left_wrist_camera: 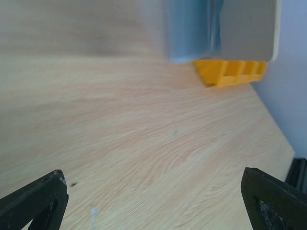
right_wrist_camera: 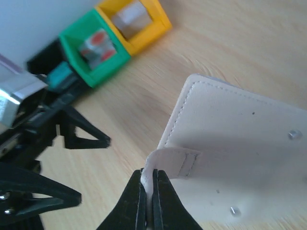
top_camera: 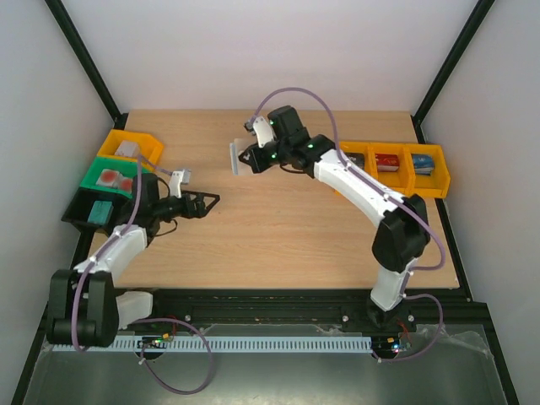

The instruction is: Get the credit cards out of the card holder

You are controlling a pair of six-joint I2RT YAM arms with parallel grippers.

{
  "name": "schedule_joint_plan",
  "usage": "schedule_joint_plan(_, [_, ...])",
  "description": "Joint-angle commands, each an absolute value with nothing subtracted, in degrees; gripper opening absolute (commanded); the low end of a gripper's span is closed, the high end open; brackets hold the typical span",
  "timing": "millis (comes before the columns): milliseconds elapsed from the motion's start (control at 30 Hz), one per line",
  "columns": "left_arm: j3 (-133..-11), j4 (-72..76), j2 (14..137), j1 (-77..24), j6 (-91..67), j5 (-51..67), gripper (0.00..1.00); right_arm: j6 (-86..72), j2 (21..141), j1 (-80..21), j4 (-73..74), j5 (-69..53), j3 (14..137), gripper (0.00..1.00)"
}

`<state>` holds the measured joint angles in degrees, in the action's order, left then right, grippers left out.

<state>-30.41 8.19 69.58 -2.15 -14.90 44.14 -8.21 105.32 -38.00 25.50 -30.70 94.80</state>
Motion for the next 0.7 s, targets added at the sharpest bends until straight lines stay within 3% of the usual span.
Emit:
schedule_joint_plan(0, [-32.95,10.74,63.1,-1.54,-9.08,53.47,0.99,-1.9,100.2,-38.59,30.86,-36.45,99.8,0.02])
schedule_joint_plan(267, [-35.28,9.77,55.25,-1.49,-3.72,54.44,0.98,2.5,94.78,-38.24,35.34,-48.64,111.39,0.02])
schedule_joint_plan(400, [-39.44,-0.5,50.58,-1.41,11.4,52.25,0.96,3.26,93.34,-37.88,36.7,-53.49,114.31,0.02])
schedule_joint_plan(500, [-43.72,-6.32,47.87,-1.41,20.09,48.94,0.96,-1.23,91.76,-37.88,33.42,-51.42,112.66,0.02])
schedule_joint_plan(667, [-39.27,4.87,39.83,-4.02,18.7,44.6,0.99,-12.78,85.8,-38.13,14.07,-54.14,100.53,0.02])
